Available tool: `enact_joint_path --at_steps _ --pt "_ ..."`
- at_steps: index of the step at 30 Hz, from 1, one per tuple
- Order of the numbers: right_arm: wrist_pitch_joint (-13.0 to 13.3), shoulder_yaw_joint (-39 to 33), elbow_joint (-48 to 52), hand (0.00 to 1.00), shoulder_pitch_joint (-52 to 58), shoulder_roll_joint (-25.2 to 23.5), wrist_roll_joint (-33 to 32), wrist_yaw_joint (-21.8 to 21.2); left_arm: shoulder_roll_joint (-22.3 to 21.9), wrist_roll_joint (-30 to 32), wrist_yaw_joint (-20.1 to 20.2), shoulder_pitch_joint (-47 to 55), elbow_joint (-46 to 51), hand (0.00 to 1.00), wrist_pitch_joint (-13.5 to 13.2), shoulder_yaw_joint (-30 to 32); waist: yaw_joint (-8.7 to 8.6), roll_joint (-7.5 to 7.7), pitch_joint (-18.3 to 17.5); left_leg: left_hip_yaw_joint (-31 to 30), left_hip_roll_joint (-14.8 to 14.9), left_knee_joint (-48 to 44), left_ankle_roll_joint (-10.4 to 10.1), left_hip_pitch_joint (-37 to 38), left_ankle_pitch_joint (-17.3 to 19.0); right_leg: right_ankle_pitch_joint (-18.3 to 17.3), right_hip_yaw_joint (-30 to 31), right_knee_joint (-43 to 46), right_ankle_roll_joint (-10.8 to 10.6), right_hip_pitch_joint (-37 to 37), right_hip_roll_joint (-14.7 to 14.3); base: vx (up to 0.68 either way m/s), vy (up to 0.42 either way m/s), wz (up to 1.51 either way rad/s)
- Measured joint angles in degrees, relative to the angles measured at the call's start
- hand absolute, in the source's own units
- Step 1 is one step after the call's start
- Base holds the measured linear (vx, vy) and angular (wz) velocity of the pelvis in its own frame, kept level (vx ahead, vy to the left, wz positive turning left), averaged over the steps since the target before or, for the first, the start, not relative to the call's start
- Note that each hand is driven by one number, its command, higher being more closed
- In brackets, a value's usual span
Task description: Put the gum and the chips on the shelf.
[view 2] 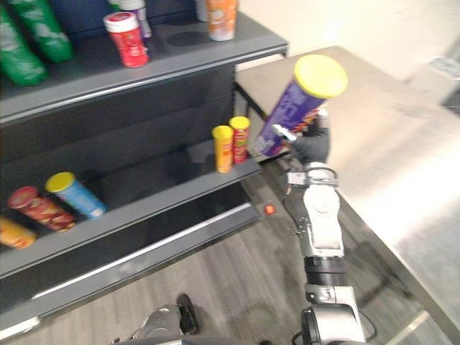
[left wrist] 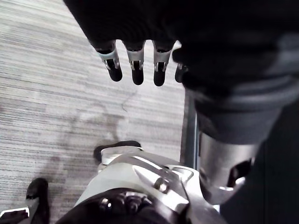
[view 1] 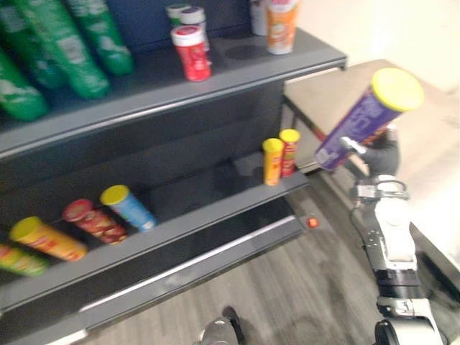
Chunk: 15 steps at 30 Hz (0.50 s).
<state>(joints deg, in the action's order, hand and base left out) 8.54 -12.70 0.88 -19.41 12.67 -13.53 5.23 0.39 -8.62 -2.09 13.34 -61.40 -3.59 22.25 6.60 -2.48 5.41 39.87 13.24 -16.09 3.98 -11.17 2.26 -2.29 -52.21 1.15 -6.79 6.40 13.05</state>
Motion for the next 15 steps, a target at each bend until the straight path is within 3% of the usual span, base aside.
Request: enact_joint_path --at_steps 3,5,6,8,14,15 --pt "-0.41 -1.03 1.82 1.00 3.53 -0.90 0.35 0.35 0.44 0.18 -0.01 0.37 -0.15 0.00 0.20 1.31 -0.31 1.41 0.56 -2.03 -2.50 1.99 -0.06 0.47 -0.05 1.38 -3.65 -0.56 -2.17 2.64 0.52 0.02 0.110 0.63" --pt "-0.39 -2.77 3.67 1.00 4.31 -2.28 1.27 0.64 0.76 1.07 -0.10 0.12 0.14 0.00 0.09 1.81 -1.30 2.04 0.19 -3.82 -5.61 8.83 -1.01 1.91 -1.27 1.82 -5.94 -1.14 -2.86 3.12 0.54 -0.02 0.112 0.64" --pt "-0.33 -3.79 5.12 1.00 4.48 -2.90 1.74 1.03 0.92 2.43 -0.22 0.01 1.06 0.00 -0.05 1.78 -1.84 2.70 -0.05 -5.08 -8.64 16.09 -0.55 3.15 -5.25 2.15 -7.86 -1.08 -2.88 2.82 1.03 -0.04 0.107 0.53" --pt "-0.26 -5.31 5.45 1.00 4.46 -2.97 2.34 1.76 0.94 4.02 -0.44 -0.35 1.73 0.00 -0.11 1.71 -1.99 2.87 -0.07 -6.64 -10.59 21.77 -0.33 4.37 -8.40 2.30 -9.42 -0.99 -2.96 2.76 0.93 -0.07 0.086 0.53" --pt "-0.31 -6.59 5.27 1.00 4.53 -3.69 3.66 4.19 1.04 5.04 -1.54 -0.40 2.38 0.00 -0.11 0.89 -1.82 3.13 -0.08 -9.23 -11.95 21.77 -0.32 3.99 -8.44 2.21 -10.75 1.58 -2.73 3.04 2.68 -0.06 0.035 0.21" --pt "-0.33 -7.14 5.11 1.00 4.65 -3.69 4.45 4.57 1.06 4.97 -1.58 -0.40 2.23 0.00 -0.11 0.46 -1.81 2.92 -0.02 -9.31 -11.97 21.82 -0.10 4.38 -7.25 0.86 -10.73 6.74 -1.55 2.44 4.95 -0.05 0.071 0.05"
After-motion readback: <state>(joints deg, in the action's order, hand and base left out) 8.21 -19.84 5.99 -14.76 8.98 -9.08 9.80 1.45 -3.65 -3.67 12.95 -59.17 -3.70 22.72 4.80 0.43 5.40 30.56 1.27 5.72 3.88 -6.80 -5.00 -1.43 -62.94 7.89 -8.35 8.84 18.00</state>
